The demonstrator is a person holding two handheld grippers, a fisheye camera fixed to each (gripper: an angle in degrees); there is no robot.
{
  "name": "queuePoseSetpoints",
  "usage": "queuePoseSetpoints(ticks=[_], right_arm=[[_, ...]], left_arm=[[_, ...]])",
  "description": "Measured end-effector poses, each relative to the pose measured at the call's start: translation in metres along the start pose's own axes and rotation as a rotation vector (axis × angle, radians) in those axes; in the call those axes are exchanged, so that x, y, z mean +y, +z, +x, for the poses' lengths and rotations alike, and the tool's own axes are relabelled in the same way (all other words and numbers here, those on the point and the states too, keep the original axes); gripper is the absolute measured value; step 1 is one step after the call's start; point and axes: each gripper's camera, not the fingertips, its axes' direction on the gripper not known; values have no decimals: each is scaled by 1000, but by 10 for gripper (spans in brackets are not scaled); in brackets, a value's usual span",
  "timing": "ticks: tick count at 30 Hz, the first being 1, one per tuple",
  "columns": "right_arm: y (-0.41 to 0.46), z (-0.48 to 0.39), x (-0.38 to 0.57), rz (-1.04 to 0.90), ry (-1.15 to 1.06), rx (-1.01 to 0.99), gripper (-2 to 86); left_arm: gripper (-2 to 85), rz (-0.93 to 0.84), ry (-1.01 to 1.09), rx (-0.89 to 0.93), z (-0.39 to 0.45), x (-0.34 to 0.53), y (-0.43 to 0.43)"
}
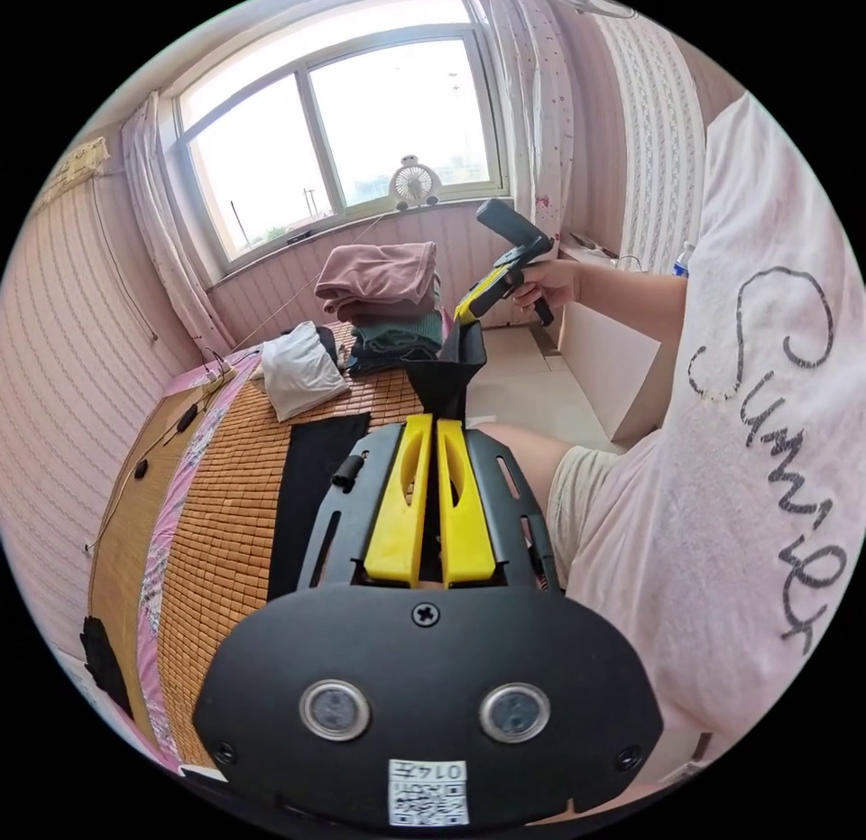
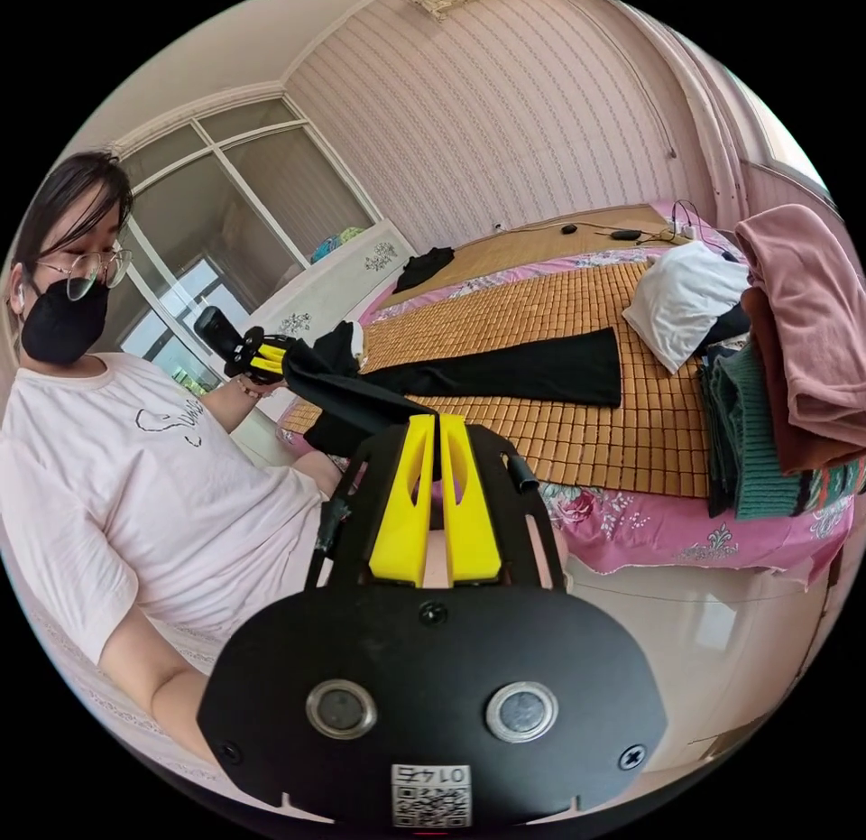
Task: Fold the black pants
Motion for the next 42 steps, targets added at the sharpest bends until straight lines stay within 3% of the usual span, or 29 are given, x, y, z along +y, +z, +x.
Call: queuePoseSetpoints(ticks=[15, 19, 22, 26, 28, 34, 38, 42], right_arm=[[-38, 63, 21, 40, 200, 6, 3], [-46, 79, 19, 49, 235, -125, 3], [-40, 123, 12, 50, 389, -126, 3], [-13, 217, 33, -5, 771, 143, 1], [-2, 239, 47, -15, 856, 207, 3], [36, 234, 32, -27, 677, 276, 22], [81, 214, -20, -96, 403, 479, 56], [121, 223, -58, -149, 319, 575, 78]], left_arm=[[-7, -10, 14, 170, -50, -51, 39], [-7, 3, -34, 179, -96, -80, 52], [-7, -57, -29, 107, -141, -123, 101], [-7, -124, -307, 88, -208, -135, 183], [-7, -122, -320, 77, -214, -122, 186], [-7, -308, -327, -14, -200, -23, 179], [-6, -484, -451, -16, -189, 49, 189], [-1, -530, -478, -10, -180, 73, 201]])
